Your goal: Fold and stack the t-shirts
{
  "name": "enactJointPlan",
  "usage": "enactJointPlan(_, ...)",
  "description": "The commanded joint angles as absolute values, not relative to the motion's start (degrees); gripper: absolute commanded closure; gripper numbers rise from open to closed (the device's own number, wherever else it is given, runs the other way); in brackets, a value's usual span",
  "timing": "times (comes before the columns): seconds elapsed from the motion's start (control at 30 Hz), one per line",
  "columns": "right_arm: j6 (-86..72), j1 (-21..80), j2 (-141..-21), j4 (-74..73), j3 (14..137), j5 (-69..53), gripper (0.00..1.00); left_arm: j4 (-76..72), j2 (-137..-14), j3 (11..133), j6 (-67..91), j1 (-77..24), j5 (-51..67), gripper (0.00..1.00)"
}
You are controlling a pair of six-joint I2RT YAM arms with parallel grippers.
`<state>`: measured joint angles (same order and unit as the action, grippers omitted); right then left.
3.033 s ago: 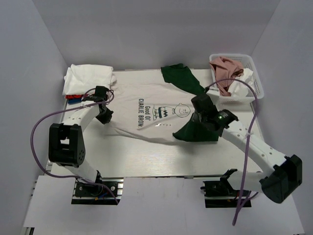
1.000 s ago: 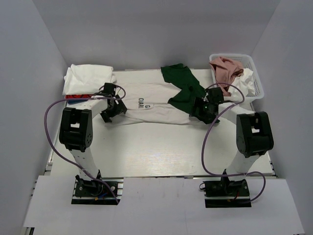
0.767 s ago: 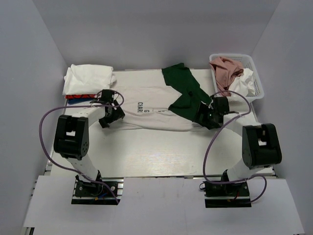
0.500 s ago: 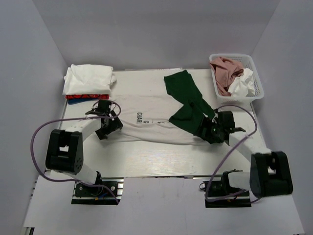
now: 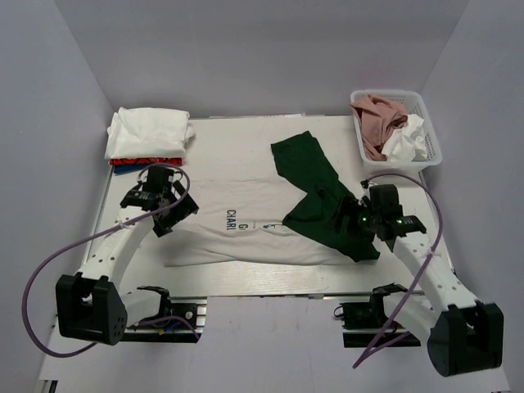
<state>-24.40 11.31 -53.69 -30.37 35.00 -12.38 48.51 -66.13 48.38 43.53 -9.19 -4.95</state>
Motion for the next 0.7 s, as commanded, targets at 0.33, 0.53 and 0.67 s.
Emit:
enactJointPlan(0.33, -23.5, 19.6, -81.6, -11.9, 46.6, -18.5, 0.10, 43.8, -74.3, 62.0, 42.3, -8.7, -18.4, 0.00)
enactJointPlan(0.53, -27.1, 22.8, -89.9, -7.3, 51.7, -17.0, 0.10, 44.9, -75.5, 63.8, 42.8, -8.7, -17.0, 0.00)
enactJointPlan(0.67, -28.6, 24.7, -94.3, -2.7, 55.5, -16.1, 0.10, 47.1, -75.0, 64.4, 42.8, -8.7, -18.4, 0.00)
